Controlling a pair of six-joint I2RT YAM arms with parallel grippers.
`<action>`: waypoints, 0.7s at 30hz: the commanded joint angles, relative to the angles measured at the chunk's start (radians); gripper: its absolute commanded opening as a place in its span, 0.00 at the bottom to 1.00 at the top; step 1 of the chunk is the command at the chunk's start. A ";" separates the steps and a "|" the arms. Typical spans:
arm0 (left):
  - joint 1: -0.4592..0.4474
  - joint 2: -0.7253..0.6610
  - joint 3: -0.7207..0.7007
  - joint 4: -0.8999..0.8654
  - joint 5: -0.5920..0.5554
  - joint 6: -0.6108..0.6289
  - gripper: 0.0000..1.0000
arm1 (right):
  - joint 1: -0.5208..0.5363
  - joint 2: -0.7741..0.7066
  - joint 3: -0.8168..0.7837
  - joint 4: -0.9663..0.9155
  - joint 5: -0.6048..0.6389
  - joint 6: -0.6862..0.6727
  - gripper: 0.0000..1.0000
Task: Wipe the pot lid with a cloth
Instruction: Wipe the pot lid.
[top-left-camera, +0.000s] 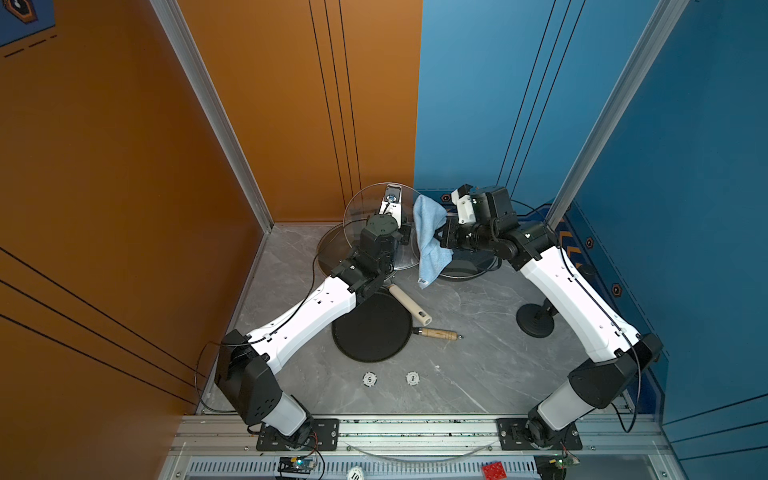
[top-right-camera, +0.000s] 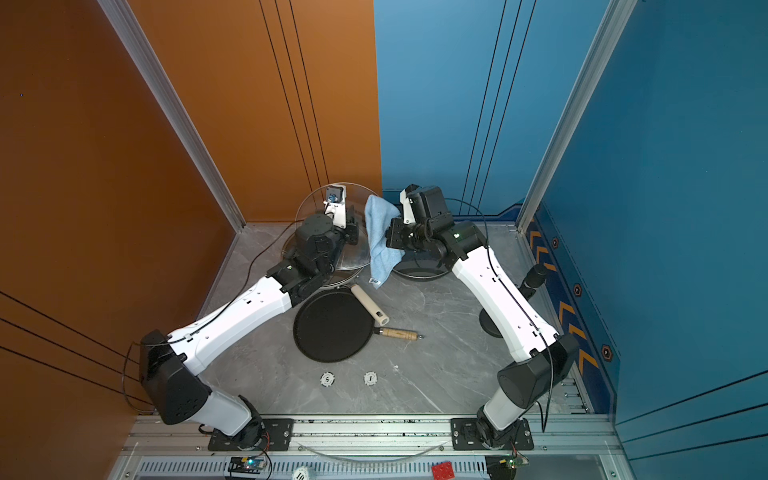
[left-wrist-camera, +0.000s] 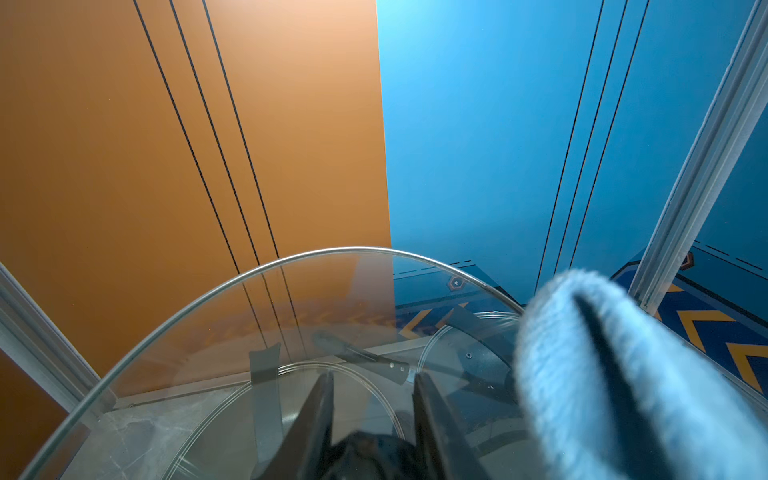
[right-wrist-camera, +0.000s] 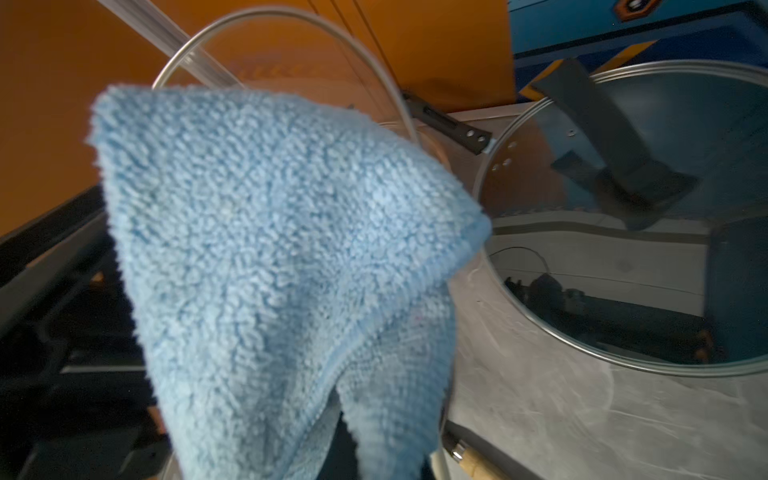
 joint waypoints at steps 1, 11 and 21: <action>-0.008 -0.052 0.036 0.111 -0.021 0.001 0.33 | -0.056 -0.040 0.039 -0.076 0.111 -0.058 0.00; -0.013 -0.028 0.049 0.109 -0.032 0.003 0.33 | 0.066 -0.124 0.037 0.062 -0.077 -0.080 0.00; -0.016 -0.013 0.077 0.110 -0.021 0.002 0.33 | 0.135 -0.092 -0.099 0.115 -0.089 0.015 0.00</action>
